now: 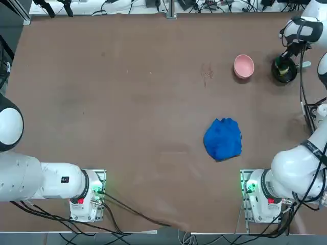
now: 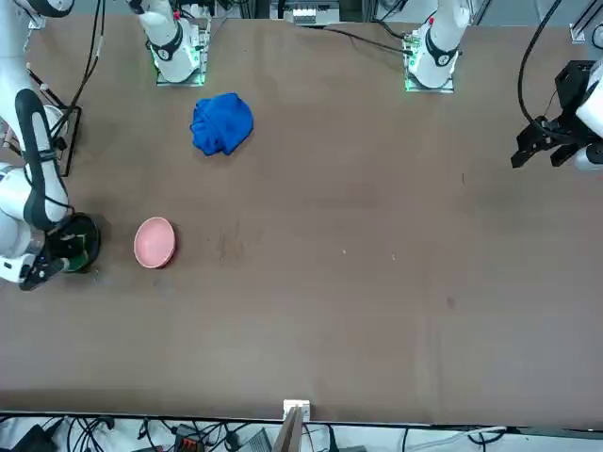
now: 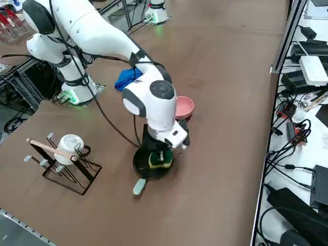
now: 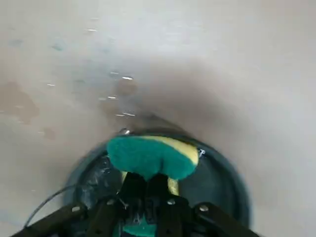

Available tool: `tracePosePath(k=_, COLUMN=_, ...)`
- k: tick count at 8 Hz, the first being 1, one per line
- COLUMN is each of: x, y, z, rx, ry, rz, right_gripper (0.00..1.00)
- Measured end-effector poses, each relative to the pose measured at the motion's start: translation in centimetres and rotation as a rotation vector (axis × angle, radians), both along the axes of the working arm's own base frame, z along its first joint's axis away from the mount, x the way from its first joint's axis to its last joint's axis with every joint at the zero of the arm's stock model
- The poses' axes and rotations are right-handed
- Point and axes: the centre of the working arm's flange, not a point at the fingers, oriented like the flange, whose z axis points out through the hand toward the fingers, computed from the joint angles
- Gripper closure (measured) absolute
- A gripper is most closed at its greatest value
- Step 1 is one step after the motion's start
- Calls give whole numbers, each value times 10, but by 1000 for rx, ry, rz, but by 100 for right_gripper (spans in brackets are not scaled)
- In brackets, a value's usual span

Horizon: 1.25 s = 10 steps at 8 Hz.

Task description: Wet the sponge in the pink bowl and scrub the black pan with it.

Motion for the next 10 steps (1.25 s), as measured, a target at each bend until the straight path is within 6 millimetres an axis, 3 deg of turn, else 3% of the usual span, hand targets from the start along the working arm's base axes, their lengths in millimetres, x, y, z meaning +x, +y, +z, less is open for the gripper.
tracePosePath(k=3, x=-7, y=8, z=-2, rx=32, ry=72, rz=-1, right_gripper=96)
tracePosePath(k=7, x=-23, y=-23, z=12, rx=59, ry=109, rz=11, right_gripper=96)
tracePosePath(k=8, x=-20, y=-27, z=25, rx=50, ry=90, rz=13, right_gripper=96)
tracePosePath(k=10, x=-13, y=-19, z=71, rx=36, ry=55, rz=24, right_gripper=96)
